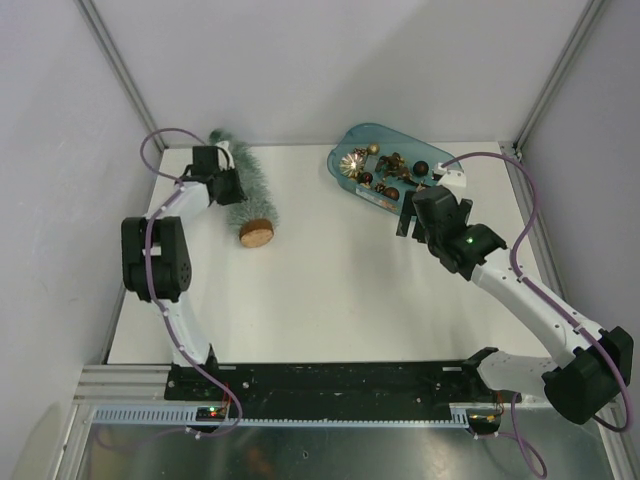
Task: Decorate the small christmas tree
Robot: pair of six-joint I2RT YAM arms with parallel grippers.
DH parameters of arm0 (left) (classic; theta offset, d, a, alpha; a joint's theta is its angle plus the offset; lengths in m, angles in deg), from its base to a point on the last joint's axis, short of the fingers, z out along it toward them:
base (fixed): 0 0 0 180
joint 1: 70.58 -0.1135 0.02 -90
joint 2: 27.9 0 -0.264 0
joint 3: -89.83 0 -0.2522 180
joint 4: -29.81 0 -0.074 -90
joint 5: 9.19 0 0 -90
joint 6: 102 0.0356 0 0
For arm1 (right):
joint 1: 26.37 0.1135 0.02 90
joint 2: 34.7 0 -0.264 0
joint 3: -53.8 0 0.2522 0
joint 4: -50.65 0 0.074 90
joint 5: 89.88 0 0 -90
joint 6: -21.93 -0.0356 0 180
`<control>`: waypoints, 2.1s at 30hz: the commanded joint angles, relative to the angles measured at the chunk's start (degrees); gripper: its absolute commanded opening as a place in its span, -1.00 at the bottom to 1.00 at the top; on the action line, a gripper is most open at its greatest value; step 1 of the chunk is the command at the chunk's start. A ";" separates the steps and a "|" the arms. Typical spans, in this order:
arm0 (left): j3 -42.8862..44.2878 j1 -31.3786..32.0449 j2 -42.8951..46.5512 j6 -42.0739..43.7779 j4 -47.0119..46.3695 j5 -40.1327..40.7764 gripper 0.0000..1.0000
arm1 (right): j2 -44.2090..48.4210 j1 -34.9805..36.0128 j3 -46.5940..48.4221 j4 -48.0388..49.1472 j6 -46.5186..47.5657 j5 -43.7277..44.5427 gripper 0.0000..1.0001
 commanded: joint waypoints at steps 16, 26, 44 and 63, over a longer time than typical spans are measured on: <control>-17.34 26.71 34.16 3.29 -5.04 -5.48 -0.87 | 3.57 1.52 -2.16 3.18 -2.23 -1.21 0.84; -19.47 33.91 34.98 5.95 -8.76 -6.75 -0.79 | 6.22 0.21 -4.02 19.53 -0.44 -25.86 0.97; -22.24 35.04 40.32 8.43 -7.25 -14.86 -0.78 | -6.29 -5.34 -4.22 47.27 -10.73 -48.05 0.90; -20.71 29.24 41.33 5.89 -5.38 -13.80 0.96 | -3.53 3.39 -2.35 44.32 -0.61 -36.61 -1.00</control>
